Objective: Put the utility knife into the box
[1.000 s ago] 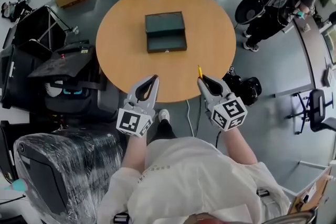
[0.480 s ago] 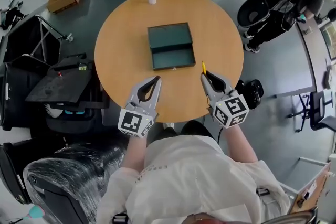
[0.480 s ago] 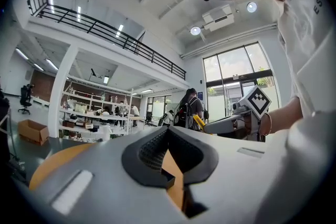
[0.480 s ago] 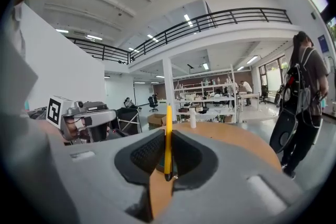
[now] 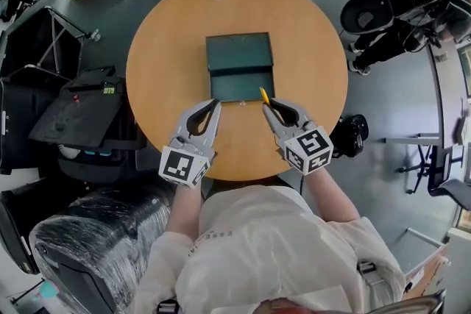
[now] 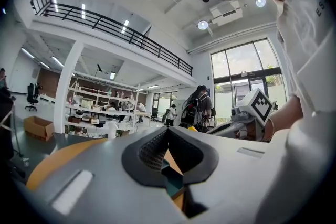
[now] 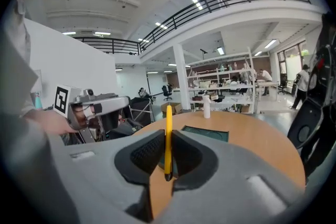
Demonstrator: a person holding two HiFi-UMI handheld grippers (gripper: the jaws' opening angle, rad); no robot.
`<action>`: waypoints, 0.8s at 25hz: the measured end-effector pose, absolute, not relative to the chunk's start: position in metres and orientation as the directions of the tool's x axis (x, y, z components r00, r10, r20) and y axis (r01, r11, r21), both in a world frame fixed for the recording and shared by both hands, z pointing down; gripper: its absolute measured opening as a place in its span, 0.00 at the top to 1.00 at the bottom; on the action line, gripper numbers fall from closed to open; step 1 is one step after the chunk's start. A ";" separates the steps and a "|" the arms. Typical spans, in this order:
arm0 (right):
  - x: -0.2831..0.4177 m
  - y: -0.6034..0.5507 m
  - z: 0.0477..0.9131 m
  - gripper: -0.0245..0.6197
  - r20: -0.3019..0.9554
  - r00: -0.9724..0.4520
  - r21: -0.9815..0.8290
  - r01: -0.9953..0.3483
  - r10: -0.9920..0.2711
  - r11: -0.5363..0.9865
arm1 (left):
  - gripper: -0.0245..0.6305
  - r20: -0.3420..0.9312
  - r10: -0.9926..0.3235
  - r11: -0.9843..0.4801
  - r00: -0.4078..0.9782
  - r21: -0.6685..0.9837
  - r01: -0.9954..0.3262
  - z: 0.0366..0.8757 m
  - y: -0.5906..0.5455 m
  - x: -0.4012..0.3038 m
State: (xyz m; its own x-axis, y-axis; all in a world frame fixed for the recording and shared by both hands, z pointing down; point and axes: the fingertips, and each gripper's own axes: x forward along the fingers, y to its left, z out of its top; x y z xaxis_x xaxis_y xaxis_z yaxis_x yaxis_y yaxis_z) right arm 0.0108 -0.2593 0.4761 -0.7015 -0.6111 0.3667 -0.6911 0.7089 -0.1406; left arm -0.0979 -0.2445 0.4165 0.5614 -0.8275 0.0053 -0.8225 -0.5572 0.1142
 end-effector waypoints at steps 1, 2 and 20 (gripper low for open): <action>0.007 -0.267 0.485 0.91 0.379 -0.707 -0.142 -0.682 -0.597 0.718 | 0.94 0.003 -0.827 -0.558 0.562 0.115 -0.822 0.418 -0.249 -0.095; 0.005 -0.275 0.494 0.91 0.392 -0.712 -0.148 -0.674 -0.583 0.723 | 0.94 0.004 -0.828 -0.556 0.560 0.118 -0.823 0.422 -0.253 -0.094; -0.057 -0.362 0.680 0.91 0.762 -0.614 -0.215 -0.541 -0.206 0.813 | 0.94 0.151 -0.894 -0.384 0.422 0.227 -0.895 0.520 -0.318 -0.145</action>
State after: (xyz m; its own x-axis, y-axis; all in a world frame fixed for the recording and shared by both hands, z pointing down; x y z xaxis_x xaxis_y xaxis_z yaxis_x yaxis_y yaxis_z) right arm -0.0571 -0.3617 0.6803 -0.6136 -0.2059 0.7623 -0.5405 0.8133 -0.2154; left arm -0.1450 -0.3179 0.5195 0.4221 -0.8939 0.1506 -0.8948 -0.3843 0.2272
